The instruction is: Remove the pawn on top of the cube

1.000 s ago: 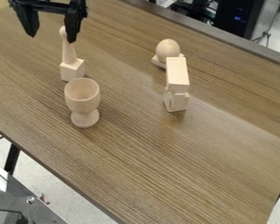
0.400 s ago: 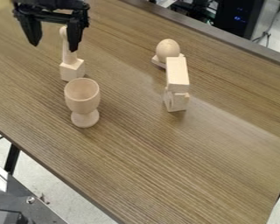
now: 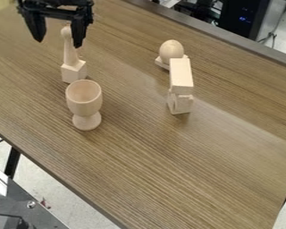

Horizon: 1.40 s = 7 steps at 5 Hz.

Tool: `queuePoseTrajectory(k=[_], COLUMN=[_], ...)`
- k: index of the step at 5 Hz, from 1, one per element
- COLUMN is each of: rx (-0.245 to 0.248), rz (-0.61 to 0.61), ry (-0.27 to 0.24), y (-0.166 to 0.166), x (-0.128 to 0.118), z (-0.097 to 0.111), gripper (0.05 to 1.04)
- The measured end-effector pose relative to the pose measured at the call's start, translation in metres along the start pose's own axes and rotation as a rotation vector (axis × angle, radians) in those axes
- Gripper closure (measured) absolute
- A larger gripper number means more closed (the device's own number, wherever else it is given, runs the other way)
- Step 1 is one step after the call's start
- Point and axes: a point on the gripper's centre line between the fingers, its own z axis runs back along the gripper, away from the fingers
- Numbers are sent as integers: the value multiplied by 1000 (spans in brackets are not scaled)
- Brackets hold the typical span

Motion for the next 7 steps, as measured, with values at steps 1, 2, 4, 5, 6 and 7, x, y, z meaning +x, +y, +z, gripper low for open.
queuePoseTrajectory(k=[1, 2, 4, 5, 6, 7], rx=[3, 3, -14, -10, -7, -4], rz=[-2, -7, -2, 14, 14, 14], ry=[0, 3, 3, -20, -18, -17], y=[1, 1, -1, 0, 1, 1], x=[3, 7, 17, 22, 22, 22], z=[-3, -10, -22, -25, -26, -26], gripper=[83, 83, 121, 389, 686, 727])
